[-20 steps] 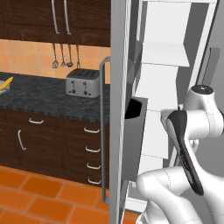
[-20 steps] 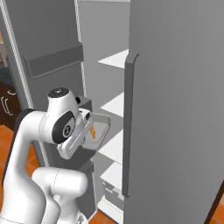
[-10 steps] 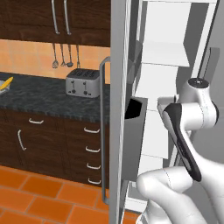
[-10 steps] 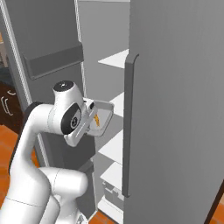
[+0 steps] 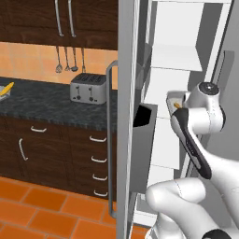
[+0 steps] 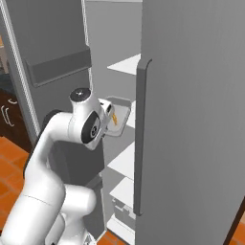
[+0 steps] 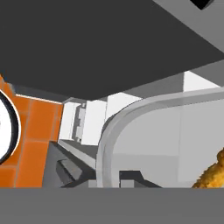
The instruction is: Take the meat container that has the shrimp and place it on the second highest rack of the freezer. Then take the vegetable container that has the corn and squash and place it on the highest rack of the freezer.
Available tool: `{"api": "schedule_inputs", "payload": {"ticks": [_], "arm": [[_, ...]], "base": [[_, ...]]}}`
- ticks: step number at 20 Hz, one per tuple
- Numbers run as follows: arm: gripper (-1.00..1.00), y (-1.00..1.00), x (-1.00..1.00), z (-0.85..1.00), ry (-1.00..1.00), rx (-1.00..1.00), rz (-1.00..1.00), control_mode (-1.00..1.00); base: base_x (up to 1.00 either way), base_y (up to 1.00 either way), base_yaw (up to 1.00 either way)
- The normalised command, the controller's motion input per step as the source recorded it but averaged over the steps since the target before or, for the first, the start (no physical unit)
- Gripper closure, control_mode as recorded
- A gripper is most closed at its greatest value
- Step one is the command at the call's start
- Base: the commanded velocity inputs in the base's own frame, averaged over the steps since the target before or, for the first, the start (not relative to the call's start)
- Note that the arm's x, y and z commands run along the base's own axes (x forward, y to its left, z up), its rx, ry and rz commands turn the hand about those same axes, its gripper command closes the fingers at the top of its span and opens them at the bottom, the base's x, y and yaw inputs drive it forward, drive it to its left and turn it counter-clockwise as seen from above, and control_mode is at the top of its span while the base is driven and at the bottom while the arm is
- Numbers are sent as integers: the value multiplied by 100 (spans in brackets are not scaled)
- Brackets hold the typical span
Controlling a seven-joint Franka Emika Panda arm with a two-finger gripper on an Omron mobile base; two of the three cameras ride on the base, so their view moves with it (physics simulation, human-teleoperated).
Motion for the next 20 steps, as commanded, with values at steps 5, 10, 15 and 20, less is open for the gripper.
{"api": "schedule_inputs", "payload": {"ticks": [5,10,15,20], "arm": [[100,-30,87,0,-1,0,-13,-100],[100,-41,90,-2,0,0,-14,-100],[100,-35,68,-13,1,0,-2,-100],[100,-31,33,-9,0,0,0,-100]], "base": [[0,0,0],[0,0,0],[0,0,0],[0,0,0]]}}
